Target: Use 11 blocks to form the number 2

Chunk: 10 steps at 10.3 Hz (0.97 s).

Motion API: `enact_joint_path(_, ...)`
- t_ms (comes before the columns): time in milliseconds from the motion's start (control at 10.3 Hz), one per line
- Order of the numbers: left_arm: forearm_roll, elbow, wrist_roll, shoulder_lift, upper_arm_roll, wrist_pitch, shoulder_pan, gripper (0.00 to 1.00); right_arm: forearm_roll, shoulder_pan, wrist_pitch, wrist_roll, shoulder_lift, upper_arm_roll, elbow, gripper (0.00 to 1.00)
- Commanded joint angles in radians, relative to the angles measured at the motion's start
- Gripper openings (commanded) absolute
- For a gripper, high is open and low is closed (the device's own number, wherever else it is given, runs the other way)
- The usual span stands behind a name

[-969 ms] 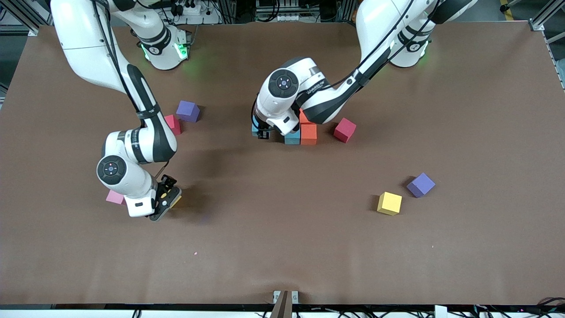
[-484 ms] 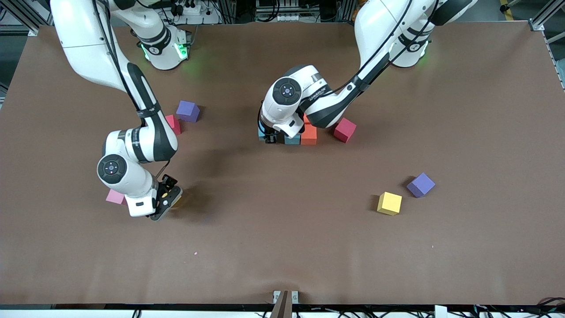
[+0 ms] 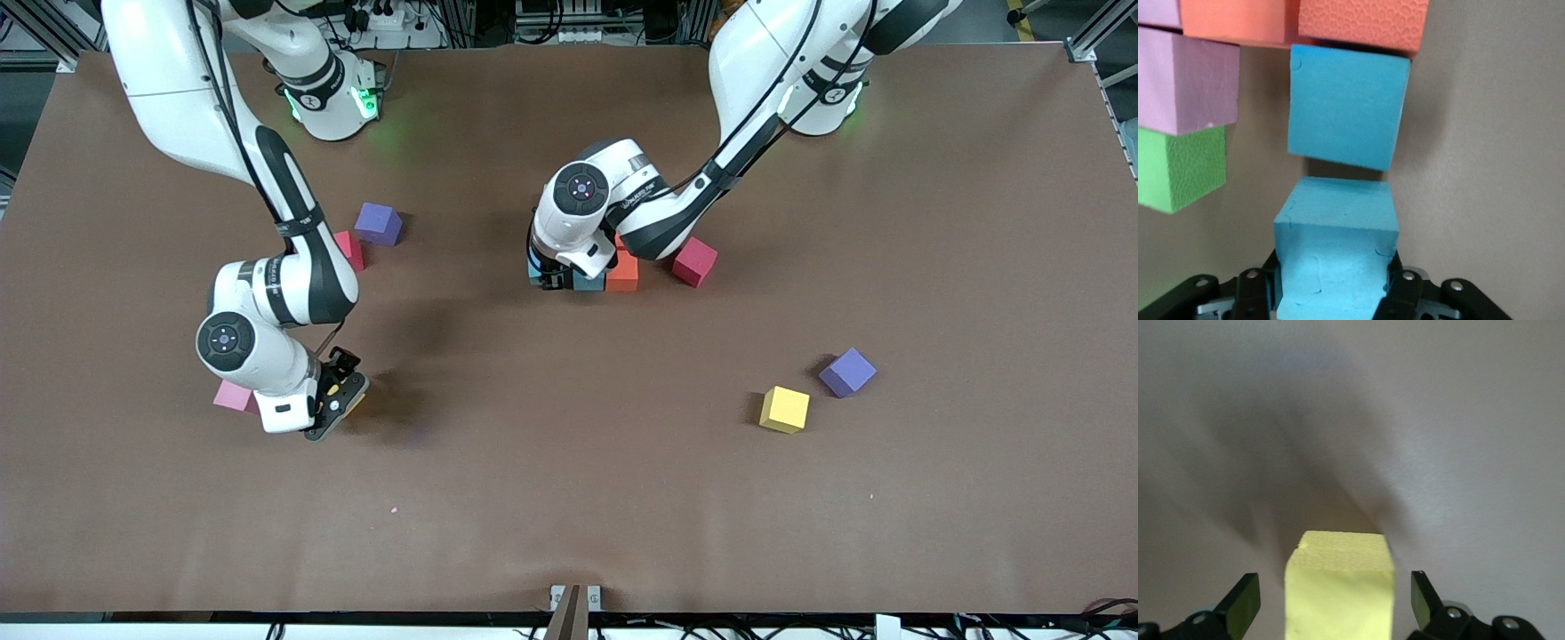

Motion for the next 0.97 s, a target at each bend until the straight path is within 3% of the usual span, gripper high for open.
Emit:
enact_joint_path(0, 0.043, -0.017, -0.023, 0.001, 0.012, 0.031, -0.019, 0.58, 0.029, -0.003, 0.012, -0.009, -0.01, 0.004, -0.031, 1.0)
enact_joint_path(291, 0.079, -0.021, -0.023, 0.021, 0.012, 0.046, -0.019, 0.58, 0.031, -0.011, 0.048, -0.009, -0.005, 0.004, -0.052, 1.0)
enact_joint_path(387, 0.079, -0.024, -0.022, 0.03, 0.014, 0.051, -0.019, 0.58, 0.031, -0.01, 0.049, -0.014, -0.005, 0.004, -0.051, 0.78)
enact_joint_path(484, 0.09, -0.026, -0.022, 0.035, 0.015, 0.051, -0.019, 0.58, 0.031, -0.011, 0.052, -0.014, -0.005, 0.004, -0.051, 0.46)
enact_joint_path(581, 0.093, -0.028, -0.023, 0.035, 0.015, 0.051, -0.019, 0.58, 0.031, -0.011, 0.06, -0.014, -0.005, 0.004, -0.051, 0.32)
enact_joint_path(872, 0.093, -0.029, -0.023, 0.035, 0.015, 0.051, -0.019, 0.58, 0.032, 0.0, 0.043, 0.008, -0.017, 0.004, -0.042, 0.34)
